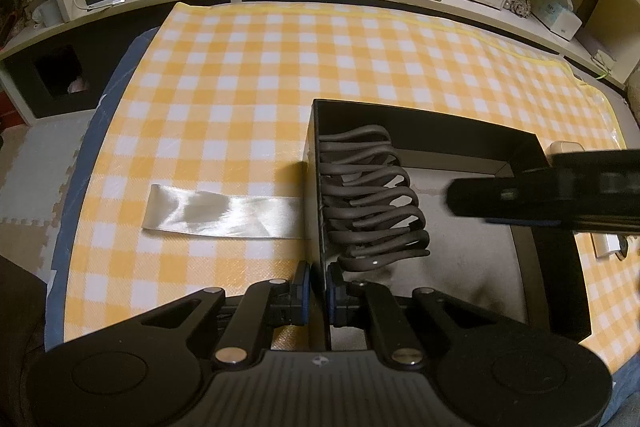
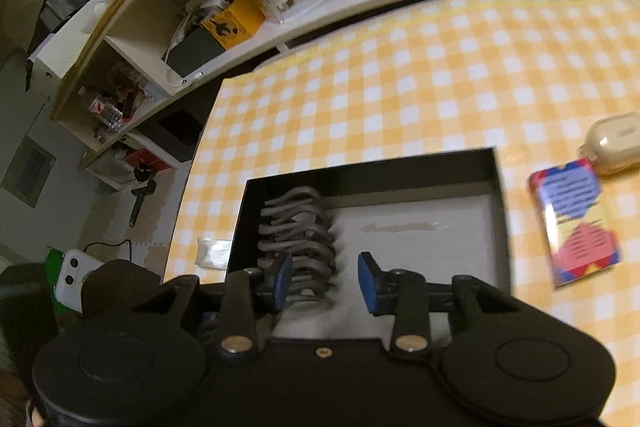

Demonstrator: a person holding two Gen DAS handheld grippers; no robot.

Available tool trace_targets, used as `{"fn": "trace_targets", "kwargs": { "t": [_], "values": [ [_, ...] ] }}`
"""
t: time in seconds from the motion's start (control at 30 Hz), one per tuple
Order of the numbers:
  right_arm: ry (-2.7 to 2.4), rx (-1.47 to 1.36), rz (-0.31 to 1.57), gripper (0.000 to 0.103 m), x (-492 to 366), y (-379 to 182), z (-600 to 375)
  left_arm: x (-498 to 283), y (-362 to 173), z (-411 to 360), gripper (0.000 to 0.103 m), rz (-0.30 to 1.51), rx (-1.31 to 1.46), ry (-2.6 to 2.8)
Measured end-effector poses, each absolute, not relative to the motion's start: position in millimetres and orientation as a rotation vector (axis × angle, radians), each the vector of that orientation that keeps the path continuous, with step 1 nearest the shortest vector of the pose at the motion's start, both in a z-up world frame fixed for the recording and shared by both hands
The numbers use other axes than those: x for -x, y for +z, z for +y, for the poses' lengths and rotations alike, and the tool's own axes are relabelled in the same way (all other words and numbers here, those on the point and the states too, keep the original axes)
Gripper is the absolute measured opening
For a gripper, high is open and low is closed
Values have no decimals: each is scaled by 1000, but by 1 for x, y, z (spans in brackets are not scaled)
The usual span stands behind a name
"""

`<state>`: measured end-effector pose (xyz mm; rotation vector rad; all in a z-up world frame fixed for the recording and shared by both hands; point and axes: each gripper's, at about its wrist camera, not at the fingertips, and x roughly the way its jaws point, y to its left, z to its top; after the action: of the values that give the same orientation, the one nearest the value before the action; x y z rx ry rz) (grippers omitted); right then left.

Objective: Organize rigid objects
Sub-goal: 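Carry the grey coiled organizer into the black box and release it, then grasp the colourful card pack with the right gripper and lift it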

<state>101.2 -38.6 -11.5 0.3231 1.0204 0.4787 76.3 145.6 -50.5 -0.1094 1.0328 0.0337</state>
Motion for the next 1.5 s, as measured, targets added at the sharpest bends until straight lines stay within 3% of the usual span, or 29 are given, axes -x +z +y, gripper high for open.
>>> {"fn": "trace_targets", "kwargs": {
  "t": [0.17,0.43,0.73,1.03,1.5],
  "values": [
    [470,-226,985,45,-85,5,-58,-77,-50,145,9,1034,106,33],
    [448,-158,914,73,-63,24,-93,-75,-50,145,9,1036,102,35],
    [411,-120,850,90,-49,34,-125,-71,-51,143,10,1042,92,37],
    [331,-112,847,90,-68,18,-161,-62,-50,141,10,1063,100,48],
    [321,-69,923,85,-132,-53,-167,-52,-48,135,8,1065,82,77]
  ]
}}
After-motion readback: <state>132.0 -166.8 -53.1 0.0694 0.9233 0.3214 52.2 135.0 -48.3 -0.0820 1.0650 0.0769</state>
